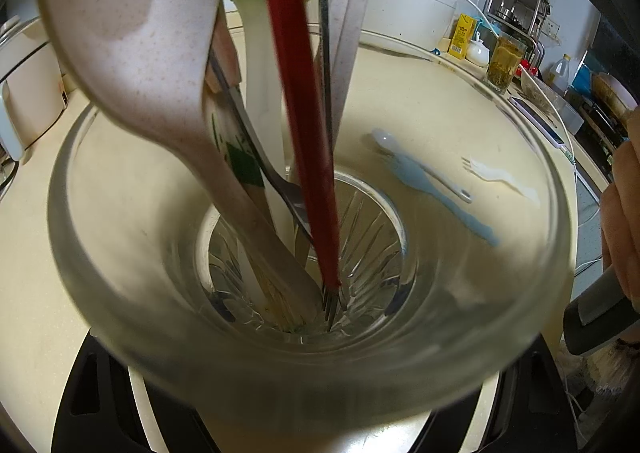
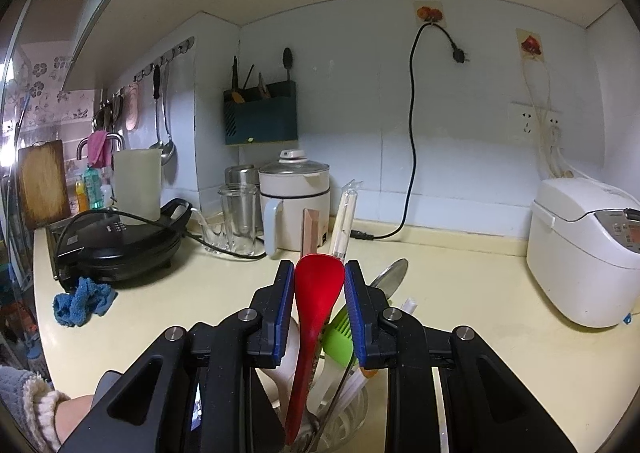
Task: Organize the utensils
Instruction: 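Lower the red plastic spoon into the glass and open the right tool, then move the open right tool over the white plastic spork on the counter, then close the right tool on the white spork handle and lift it, then carry the white spork over the glass while the left tool holds the glass, then lower the white spork into the glass and open the right tool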
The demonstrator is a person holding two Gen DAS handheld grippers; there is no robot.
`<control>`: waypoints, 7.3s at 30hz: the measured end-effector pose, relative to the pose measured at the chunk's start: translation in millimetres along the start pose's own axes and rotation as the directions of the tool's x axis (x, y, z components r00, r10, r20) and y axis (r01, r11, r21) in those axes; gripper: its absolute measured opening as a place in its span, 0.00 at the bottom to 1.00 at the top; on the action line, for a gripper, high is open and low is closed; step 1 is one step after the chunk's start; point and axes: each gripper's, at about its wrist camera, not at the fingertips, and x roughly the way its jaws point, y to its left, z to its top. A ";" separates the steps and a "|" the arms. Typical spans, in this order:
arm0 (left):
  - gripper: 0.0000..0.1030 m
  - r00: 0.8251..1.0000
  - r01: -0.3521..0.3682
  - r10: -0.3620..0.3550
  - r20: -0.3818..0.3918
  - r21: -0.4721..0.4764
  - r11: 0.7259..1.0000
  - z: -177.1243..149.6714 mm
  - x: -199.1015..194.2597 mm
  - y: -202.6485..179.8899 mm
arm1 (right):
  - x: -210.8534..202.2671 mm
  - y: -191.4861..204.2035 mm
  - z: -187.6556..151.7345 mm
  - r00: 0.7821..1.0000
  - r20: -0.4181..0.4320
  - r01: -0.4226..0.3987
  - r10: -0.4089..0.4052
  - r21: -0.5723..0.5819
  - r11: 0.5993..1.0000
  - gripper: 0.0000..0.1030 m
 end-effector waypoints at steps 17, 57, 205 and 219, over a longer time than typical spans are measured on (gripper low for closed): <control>0.84 1.000 0.001 -0.001 0.000 0.000 1.000 -0.8 0.7 1.4 | -22.0 -18.7 9.8 0.998 0.001 -0.056 0.057 0.097 0.994 0.31; 0.85 1.000 -0.008 0.008 -0.004 0.007 1.000 -2.7 0.7 2.3 | -96.9 -156.2 -117.9 0.896 -0.436 0.182 -0.088 0.179 0.967 0.31; 0.85 1.000 0.007 -0.007 0.000 -0.006 1.000 -4.5 0.3 4.6 | 15.1 -24.1 10.7 0.944 -0.137 -0.251 0.300 0.293 0.923 0.20; 0.85 1.000 0.007 -0.007 0.000 -0.005 1.000 -4.0 -0.4 6.8 | 22.7 -20.9 6.5 0.943 -0.145 -0.248 0.299 0.290 0.924 0.20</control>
